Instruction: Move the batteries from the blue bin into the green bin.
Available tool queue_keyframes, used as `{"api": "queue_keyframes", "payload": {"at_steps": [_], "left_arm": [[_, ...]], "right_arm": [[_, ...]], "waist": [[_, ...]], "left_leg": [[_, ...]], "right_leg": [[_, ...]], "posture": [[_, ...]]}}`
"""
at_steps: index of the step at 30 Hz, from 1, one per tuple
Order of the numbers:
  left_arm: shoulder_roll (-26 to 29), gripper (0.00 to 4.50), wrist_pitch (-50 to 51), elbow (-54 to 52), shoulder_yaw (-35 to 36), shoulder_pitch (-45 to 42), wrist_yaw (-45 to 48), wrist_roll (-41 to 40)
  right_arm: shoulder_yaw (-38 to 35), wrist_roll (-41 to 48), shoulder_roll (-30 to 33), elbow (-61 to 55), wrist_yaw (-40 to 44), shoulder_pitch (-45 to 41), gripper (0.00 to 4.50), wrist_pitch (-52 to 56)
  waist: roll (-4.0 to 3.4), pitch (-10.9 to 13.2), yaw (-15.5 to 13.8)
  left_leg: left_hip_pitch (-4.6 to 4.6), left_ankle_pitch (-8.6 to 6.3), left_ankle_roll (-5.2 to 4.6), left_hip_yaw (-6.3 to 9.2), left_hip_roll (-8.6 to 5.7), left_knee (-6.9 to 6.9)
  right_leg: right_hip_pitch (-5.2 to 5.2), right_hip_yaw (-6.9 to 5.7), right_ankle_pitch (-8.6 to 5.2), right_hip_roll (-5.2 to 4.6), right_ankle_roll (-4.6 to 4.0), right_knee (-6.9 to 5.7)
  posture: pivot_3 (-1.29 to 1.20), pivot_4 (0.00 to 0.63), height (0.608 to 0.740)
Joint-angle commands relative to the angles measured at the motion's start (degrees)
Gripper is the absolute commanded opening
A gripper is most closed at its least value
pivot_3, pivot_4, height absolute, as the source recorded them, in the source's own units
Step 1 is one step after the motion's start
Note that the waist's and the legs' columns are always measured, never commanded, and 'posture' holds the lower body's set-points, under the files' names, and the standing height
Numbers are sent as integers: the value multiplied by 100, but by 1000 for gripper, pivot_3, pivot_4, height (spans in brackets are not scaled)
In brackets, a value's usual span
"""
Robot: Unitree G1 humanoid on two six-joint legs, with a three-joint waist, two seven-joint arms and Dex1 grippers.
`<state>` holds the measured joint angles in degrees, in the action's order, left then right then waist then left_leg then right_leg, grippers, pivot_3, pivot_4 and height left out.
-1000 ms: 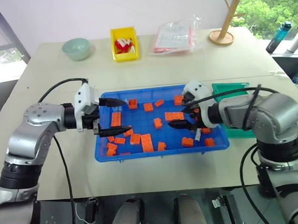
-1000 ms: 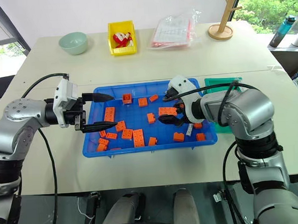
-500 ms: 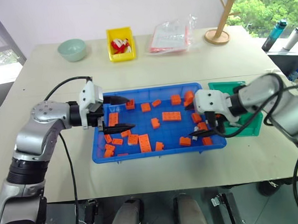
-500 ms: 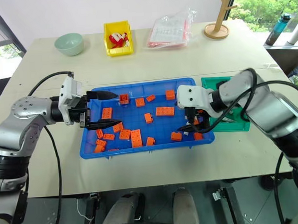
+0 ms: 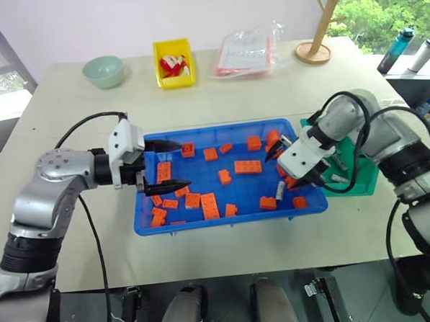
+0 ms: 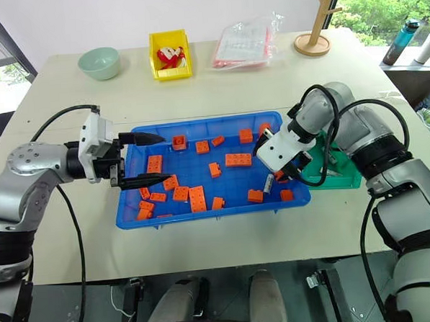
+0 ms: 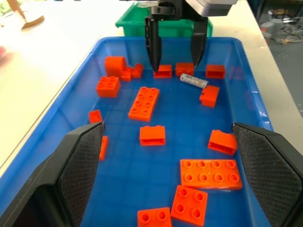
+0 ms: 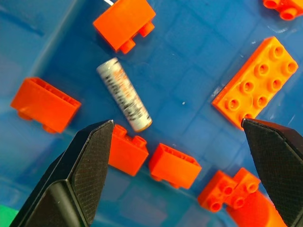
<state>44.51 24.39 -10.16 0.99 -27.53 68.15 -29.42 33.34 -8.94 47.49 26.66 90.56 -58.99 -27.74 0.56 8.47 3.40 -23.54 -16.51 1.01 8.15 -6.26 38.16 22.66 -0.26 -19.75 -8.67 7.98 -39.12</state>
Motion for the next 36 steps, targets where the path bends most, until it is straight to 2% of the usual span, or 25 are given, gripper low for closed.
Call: {"api": "queue_keyframes", "payload": {"at_steps": [1, 5, 12, 15, 16, 17, 19, 21, 23, 27, 31, 36], "left_arm": [[77, 4500, 13, -208, 191, -26, -51, -100], [101, 4500, 44, -210, 227, -52, -59, -120], [85, 4500, 44, -171, 218, -125, -85, -125], [65, 4500, 36, -107, 186, -211, -90, -121], [61, 4500, 28, -75, 181, -238, -85, -117], [59, 4500, 21, -51, 179, -254, -79, -115], [54, 4500, 4, -19, 172, -267, -63, -110], [48, 4500, -19, 3, 158, -262, -44, -100], [30, 4500, -53, 63, 123, -282, -21, -76], [4, 4500, -102, 141, 72, -300, 22, -47], [-19, 4500, -86, 114, 34, -213, 109, -81], [-26, 4500, -65, 43, 2, -129, 247, -157]], "right_arm": [[19, -134, -8, 11, 174, 97, 4443, -364], [56, -333, -40, -10, 136, 275, 4443, -687], [20, -451, -346, -295, -45, 506, 4443, -515], [-53, -450, -434, -346, -130, 581, 3666, -392], [-72, -478, -439, -337, -160, 583, 3263, -393], [-83, -499, -431, -328, -173, 584, 2611, -409], [-104, -530, -397, -329, -196, 586, 1756, -419], [-140, -523, -363, -364, -219, 592, 651, -399], [-236, -429, -354, -440, -242, 593, 11, -223], [-803, 61, -322, -969, -428, 607, 25, 819], [-2116, 1062, 78, -2146, -758, 752, 25, 3521], [-3421, 1814, 685, -3088, -1344, 1323, 25, 5953]], "waist": [[0, 0, -10], [0, 0, -60], [4, -2, -75], [9, -5, -67], [9, -6, -62], [9, -6, -61], [9, -6, -63], [9, -5, -62], [9, -5, -64], [6, -3, -74], [-2, 1, -98], [1, 0, -139]], "left_leg": [[0, 0, 0, 0, 0, 0], [0, 0, 0, 3, -2, 0], [1, 0, 0, 4, -2, 3], [4, 0, 0, 4, 1, 2], [6, 0, 0, 4, 1, 1], [6, 0, 0, 4, 1, 1], [6, 0, 0, 4, 2, 1], [6, 0, 0, 3, 1, 1], [6, 0, 1, 3, 1, 1], [6, 0, 1, 2, 0, 1], [-3, 0, 1, 3, -2, 3], [-5, 0, 0, 10, -4, 3]], "right_leg": [[0, 0, 0, 0, 0, 0], [-3, 0, 0, 1, 0, 0], [-6, 0, 0, 2, 0, 0], [-8, 0, 0, 4, 0, 0], [-9, -1, 0, 5, 0, 0], [-9, 0, 0, 5, 0, 0], [-8, 0, 0, 5, 0, 0], [-8, 0, 0, 5, 0, 0], [-8, 0, 0, 5, 0, 0], [-7, 0, 0, 3, 0, -1], [-2, 0, 0, 0, 0, -3], [-7, 0, 0, -2, -1, 0]], "posture": [[0, 150, 719], [0, 150, 719], [0, 150, 719], [0, 150, 719], [0, 150, 719], [0, 150, 719], [0, 150, 719], [0, 150, 719], [0, 150, 719], [0, 150, 719], [0, 150, 719], [0, 150, 719]]}}
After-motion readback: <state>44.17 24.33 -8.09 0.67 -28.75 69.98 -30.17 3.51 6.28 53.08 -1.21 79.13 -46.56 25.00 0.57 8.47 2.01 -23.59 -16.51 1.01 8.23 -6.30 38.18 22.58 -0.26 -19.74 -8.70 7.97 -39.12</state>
